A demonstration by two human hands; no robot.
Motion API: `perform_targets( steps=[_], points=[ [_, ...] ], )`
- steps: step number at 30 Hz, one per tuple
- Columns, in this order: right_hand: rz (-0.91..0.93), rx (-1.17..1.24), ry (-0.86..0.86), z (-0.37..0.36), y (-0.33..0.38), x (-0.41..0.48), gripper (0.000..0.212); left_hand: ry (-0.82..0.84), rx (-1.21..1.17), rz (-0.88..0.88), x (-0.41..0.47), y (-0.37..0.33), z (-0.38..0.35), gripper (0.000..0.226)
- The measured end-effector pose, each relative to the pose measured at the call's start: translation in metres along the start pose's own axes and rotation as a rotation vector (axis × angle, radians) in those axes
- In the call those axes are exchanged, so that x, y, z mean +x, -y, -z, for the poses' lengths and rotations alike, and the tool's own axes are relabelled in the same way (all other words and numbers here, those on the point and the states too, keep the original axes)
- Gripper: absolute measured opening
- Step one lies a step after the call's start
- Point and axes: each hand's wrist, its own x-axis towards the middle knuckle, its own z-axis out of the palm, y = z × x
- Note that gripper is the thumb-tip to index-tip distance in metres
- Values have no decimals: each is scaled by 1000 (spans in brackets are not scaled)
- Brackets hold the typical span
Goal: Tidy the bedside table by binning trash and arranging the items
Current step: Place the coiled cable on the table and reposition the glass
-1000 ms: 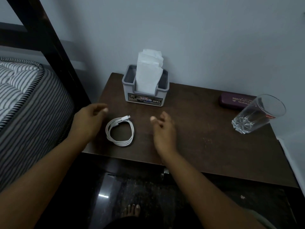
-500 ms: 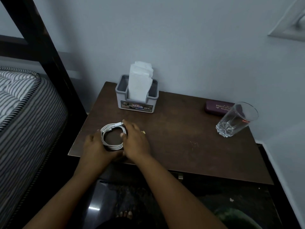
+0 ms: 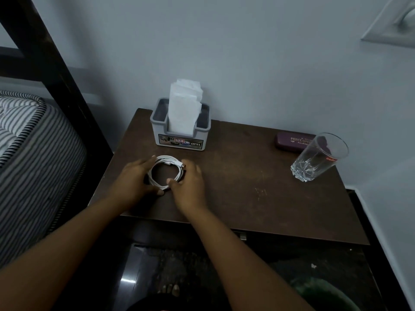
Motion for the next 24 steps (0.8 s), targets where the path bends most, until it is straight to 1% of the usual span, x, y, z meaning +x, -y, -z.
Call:
perform_targets(
  steps=[3,7,10,11,13,15,16,17,20,21,24],
  points=[
    [-18,-2,-68,-3,1,-4,47,49,-21,-67,6,0,3,92],
    [-46,-11,-101,-6,4,-6,43,96,-26,-93,11,2,3,91],
    [-49,4,-74,-3,4,-6,49,151,-23,-61,10,0,3,97],
    [-60,19,-64,1,5,-6,54,137,-28,-54,7,-3,4,99],
    [-108,61,-85,15,2,-4,61,8,-50,-66,-1,-17,2,95],
    [-142,103,-190,36,-9,-2,59,-160,-120,-113,-11,-40,-5,80],
    [-157,124,-265,49,-17,-2,56,-204,-179,-142,-16,-54,-11,74],
    [-170,141,-347,63,-28,-4,53,-208,-245,-165,-18,-68,-20,69],
    [-195,123,-626,109,-65,-13,51,-101,-415,-183,-7,-109,-56,63],
    [-215,118,-691,123,-77,-15,53,-51,-471,-170,1,-123,-69,61],
    [-269,147,-782,162,-109,-13,68,138,-666,-112,26,-166,-107,61]
  ],
)
